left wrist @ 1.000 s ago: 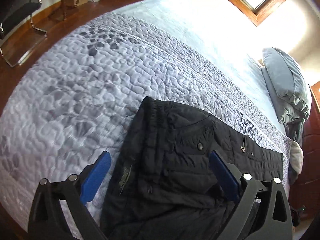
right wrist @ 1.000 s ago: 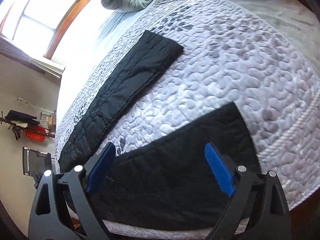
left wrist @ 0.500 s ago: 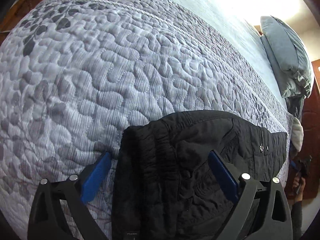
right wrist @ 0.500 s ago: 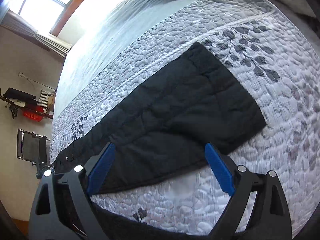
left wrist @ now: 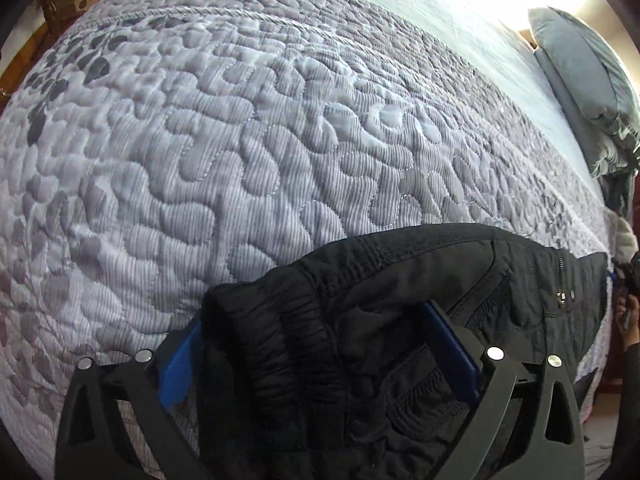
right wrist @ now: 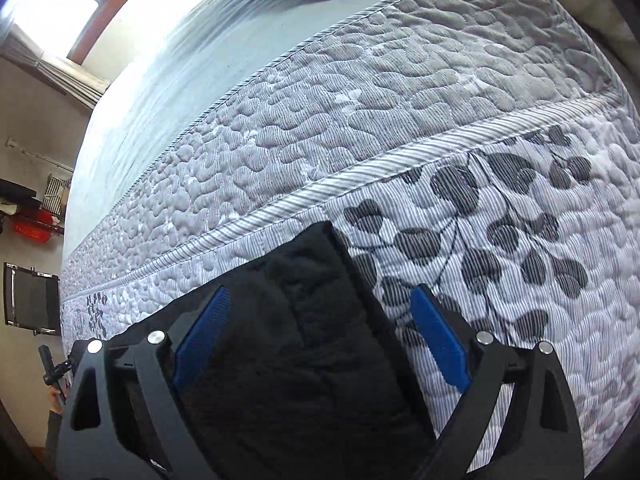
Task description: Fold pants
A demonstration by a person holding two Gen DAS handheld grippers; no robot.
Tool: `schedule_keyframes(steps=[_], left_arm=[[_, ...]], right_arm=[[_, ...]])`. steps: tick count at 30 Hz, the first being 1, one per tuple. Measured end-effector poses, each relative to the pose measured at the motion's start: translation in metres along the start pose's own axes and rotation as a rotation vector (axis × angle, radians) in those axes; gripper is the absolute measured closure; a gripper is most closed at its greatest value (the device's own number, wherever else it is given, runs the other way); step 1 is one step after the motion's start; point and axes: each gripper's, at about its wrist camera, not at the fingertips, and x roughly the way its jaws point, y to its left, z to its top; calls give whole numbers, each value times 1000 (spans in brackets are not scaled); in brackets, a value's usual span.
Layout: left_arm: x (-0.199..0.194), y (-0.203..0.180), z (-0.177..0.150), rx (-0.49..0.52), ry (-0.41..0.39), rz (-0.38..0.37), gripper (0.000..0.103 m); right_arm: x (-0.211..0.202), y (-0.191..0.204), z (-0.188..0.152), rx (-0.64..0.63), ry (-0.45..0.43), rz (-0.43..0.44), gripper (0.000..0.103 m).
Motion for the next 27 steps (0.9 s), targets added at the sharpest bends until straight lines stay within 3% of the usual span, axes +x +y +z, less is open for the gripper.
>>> schedule_keyframes(steps=[4, 7, 8, 10, 11, 13, 17, 27], left_arm=[[0, 0, -1, -17, -11, -1, 4], [-3, 2, -2, -21, -16, 24, 11], [-5, 3, -3, -24, -18, 34, 15], [-11, 5, -3, -34, -26, 54, 44], [-16, 6, -3, -46, -30, 38, 61], [-25, 8, -5, -61, -40, 15, 75], [-42, 10, -9, -78, -84, 32, 90], [-88, -10, -17, -65, -197, 8, 91]], right_arm=[[14, 3, 13, -57, 8, 6, 10], [18, 5, 15, -96, 30, -4, 12], [16, 8, 14, -108, 27, 7, 33], [20, 16, 13, -128, 67, 34, 76], [19, 20, 12, -143, 66, 19, 84], [15, 28, 8, -163, 57, -9, 92], [-15, 36, 3, -148, -17, -30, 95], [-118, 54, -29, -165, -131, -71, 97]])
